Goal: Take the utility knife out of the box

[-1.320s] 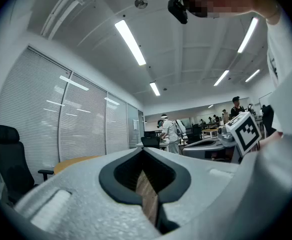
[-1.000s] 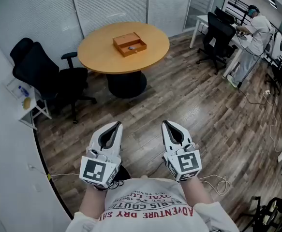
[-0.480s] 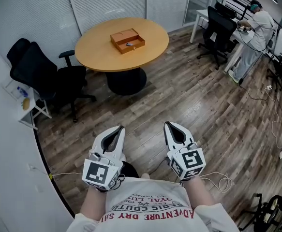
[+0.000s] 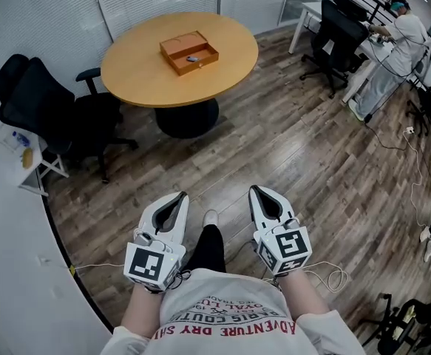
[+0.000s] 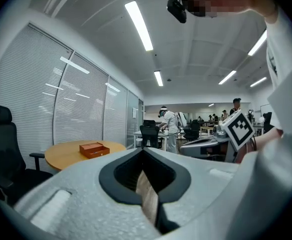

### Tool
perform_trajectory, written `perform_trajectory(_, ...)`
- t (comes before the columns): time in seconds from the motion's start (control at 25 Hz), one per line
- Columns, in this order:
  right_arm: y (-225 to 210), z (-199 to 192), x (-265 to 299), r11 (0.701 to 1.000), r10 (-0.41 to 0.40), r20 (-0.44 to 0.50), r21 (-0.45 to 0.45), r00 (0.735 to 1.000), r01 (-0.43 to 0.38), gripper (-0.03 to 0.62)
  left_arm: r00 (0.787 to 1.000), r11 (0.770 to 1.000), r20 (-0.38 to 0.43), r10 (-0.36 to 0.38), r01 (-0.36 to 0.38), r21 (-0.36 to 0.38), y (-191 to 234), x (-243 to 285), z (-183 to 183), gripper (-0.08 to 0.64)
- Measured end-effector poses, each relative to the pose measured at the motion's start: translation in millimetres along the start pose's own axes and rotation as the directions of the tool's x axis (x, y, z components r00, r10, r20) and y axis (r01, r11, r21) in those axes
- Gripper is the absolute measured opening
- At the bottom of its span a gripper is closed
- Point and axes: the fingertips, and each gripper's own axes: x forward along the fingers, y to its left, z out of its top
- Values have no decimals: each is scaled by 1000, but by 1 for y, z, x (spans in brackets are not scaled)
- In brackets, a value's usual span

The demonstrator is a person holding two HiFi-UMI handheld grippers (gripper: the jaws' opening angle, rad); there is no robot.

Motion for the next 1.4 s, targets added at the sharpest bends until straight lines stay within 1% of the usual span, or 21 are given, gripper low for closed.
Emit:
perform_trajectory(0.2, -32, 12, 61, 1000, -9, -33, 1, 999, 9, 9, 1000, 1000, -8, 1, -1, -30, 49, 53, -1, -5)
perform_trajectory(0.32, -53, 23, 105, 999, -30, -47, 9, 998, 31, 9, 1000, 999, -7, 2, -3, -53, 85, 91, 0, -6)
perform_trajectory(0.44, -64, 37, 151, 998, -25, -56, 49, 998, 28, 9, 1000, 999, 12, -9, 9, -33, 120, 130, 17, -5)
perform_trajectory(0.56, -72, 52, 193, 999, -15, -52, 50, 999, 17, 9, 999, 1000, 31, -12, 12, -3, 151, 164, 30, -6)
perform_trajectory(0.8, -91, 75, 262, 999, 3, -56, 33, 998, -1, 9, 1000, 999, 23, 19, -18, -30, 205, 206, 36, -5)
perform_trajectory(0.96, -100, 82, 299, 999, 43, -72, 12, 996, -42, 9, 998, 997, 18, 61, -60, -42, 231, 228, 35, -5)
perform_trajectory(1.16, -115, 82, 355, 993, 119, -92, -4, 989, -120, 9, 993, 991, 5, 121, -120, -52, 258, 262, 29, -5)
perform_trajectory(1.28, -132, 84, 395, 984, 177, -106, -10, 978, -179, 9, 984, 983, -4, 177, -177, -56, 278, 292, 27, -5)
perform_trajectory(1.4, -155, 97, 436, 967, 249, -117, -28, 961, -254, 9, 968, 967, -6, 251, -251, -54, 300, 325, 32, -6)
